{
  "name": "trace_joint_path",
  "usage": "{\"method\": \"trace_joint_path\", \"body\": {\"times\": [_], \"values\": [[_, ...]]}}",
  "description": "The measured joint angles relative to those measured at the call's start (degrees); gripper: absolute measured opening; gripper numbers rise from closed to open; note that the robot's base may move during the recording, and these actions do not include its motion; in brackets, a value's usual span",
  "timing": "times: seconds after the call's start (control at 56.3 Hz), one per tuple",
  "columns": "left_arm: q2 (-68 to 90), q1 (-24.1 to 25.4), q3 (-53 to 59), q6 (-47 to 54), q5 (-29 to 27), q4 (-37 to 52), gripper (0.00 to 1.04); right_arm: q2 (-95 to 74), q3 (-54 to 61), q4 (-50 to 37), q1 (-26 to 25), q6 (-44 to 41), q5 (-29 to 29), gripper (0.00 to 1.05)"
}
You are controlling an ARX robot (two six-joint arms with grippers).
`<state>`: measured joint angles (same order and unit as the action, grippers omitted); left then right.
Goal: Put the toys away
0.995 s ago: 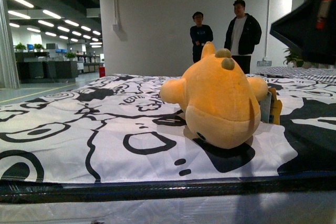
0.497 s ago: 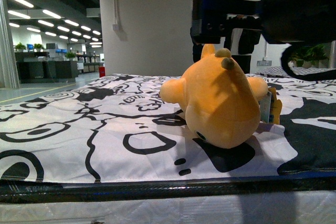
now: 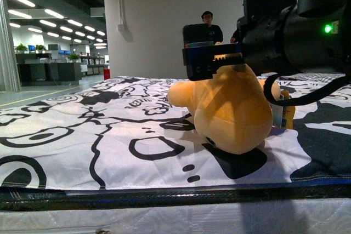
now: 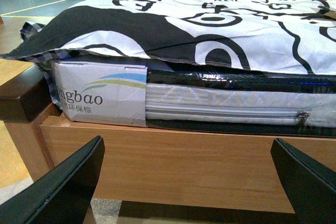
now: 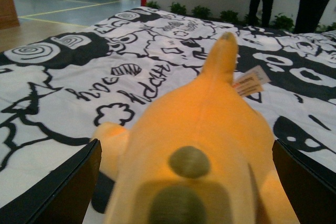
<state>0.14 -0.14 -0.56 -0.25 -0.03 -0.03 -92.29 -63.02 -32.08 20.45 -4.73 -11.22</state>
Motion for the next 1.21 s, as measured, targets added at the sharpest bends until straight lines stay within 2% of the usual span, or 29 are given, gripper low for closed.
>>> {"method": "trace_joint_path", "body": {"times": [0.178, 0.408, 0.781, 0.941, 1.208], "values": [[0.00, 0.00, 0.00, 0.00, 0.00, 0.00, 0.98, 0.00, 4.02, -0.52, -1.55, 1.95, 2.27, 0.98], [0.00, 0.00, 0.00, 0.00, 0.00, 0.00, 0.98, -0.02, 8.17, -0.83, 0.42, 3.67, 3.76, 0.98], [0.00, 0.00, 0.00, 0.00, 0.00, 0.00, 0.98, -2.01, 8.37, -3.91, 2.99, 2.58, -1.03, 0.98], [0.00, 0.00, 0.00, 0.00, 0.00, 0.00, 0.98, -2.05, 8.07, -4.39, 3.23, 2.84, -3.13, 0.69], [0.00, 0.00, 0.00, 0.00, 0.00, 0.00, 0.98, 3.39, 9.86, -2.27, 0.81, 5.05, -0.39, 0.36]]}}
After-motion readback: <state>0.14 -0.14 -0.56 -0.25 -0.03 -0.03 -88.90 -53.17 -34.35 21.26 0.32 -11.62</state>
